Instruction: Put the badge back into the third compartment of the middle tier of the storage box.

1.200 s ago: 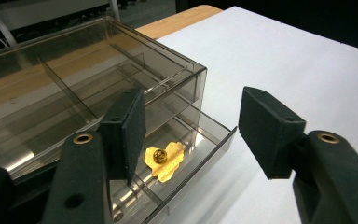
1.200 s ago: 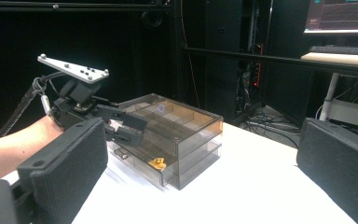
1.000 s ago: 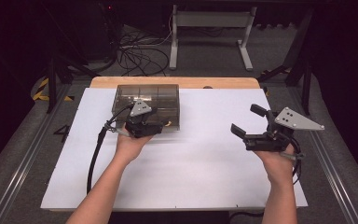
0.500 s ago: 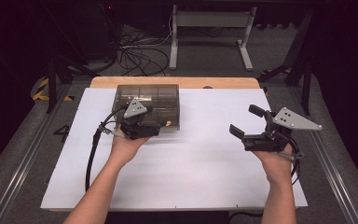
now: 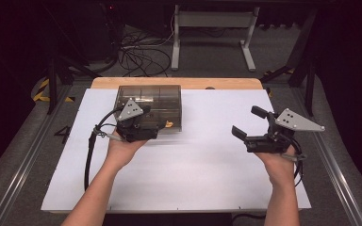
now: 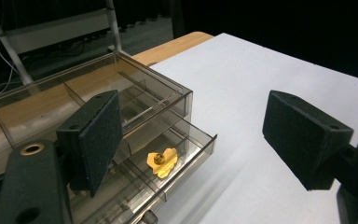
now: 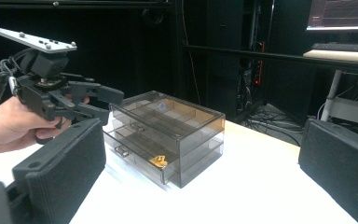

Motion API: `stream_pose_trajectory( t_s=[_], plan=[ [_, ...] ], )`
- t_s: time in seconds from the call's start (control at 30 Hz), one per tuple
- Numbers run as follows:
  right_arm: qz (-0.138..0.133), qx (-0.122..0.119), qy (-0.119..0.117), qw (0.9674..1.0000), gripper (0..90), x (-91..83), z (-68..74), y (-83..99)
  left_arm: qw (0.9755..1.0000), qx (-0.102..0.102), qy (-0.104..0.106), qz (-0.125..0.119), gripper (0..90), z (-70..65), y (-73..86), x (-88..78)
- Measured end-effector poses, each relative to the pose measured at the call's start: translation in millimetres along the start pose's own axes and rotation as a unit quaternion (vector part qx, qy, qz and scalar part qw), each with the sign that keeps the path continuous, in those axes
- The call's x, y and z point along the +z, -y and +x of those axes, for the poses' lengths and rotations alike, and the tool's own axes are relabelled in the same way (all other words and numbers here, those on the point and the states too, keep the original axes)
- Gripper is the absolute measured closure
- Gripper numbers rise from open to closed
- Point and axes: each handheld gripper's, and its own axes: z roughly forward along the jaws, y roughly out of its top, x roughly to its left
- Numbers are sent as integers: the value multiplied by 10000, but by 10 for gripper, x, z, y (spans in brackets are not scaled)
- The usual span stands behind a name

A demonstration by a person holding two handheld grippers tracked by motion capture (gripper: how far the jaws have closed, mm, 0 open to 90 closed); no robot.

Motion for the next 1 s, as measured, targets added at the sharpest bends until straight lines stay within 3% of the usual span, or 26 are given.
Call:
stream_pose_trajectory(
  t_s=[1.0],
  plan=[
    [72, 9, -10, 10000, 8, 43, 15, 23, 9993, -48, -22, -372, 149, 70, 11, -441]
  ],
)
